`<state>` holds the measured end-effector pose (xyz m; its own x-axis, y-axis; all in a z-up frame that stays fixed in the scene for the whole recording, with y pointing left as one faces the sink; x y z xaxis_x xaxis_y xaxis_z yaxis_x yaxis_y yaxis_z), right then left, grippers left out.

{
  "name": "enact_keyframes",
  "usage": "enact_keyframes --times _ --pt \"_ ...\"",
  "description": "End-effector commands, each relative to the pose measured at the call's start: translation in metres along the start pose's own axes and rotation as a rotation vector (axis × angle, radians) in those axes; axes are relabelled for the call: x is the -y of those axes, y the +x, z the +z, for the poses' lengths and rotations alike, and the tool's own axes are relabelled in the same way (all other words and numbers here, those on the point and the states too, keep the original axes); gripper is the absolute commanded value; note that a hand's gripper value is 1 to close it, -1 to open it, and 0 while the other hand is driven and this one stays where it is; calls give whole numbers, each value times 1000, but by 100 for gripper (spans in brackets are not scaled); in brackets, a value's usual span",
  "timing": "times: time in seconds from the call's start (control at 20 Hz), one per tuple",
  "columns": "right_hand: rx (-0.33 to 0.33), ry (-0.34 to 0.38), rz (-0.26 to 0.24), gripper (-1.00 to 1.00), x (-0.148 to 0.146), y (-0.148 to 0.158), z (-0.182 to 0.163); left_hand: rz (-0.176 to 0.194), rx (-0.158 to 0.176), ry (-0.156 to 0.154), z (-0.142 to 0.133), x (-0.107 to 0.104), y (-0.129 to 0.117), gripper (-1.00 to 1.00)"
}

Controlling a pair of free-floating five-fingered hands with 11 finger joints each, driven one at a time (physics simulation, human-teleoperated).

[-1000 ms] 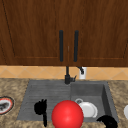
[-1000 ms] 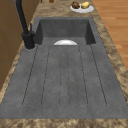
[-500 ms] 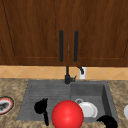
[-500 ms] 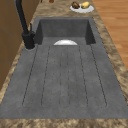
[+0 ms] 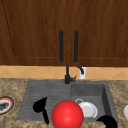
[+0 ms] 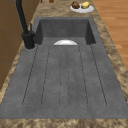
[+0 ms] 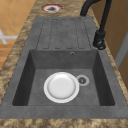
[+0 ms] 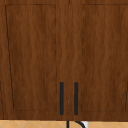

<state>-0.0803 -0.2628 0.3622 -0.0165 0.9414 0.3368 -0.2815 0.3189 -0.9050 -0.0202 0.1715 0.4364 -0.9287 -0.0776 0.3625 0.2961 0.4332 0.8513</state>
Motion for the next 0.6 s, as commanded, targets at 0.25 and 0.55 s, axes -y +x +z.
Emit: enact_keyframes --times 0.25,0.55 --pt "0 0 0 0 0 0 0 10 30 177 5 -5 -3 -100" --pt "0 0 0 0 0 0 0 -15 31 232 4 -5 -3 -100"
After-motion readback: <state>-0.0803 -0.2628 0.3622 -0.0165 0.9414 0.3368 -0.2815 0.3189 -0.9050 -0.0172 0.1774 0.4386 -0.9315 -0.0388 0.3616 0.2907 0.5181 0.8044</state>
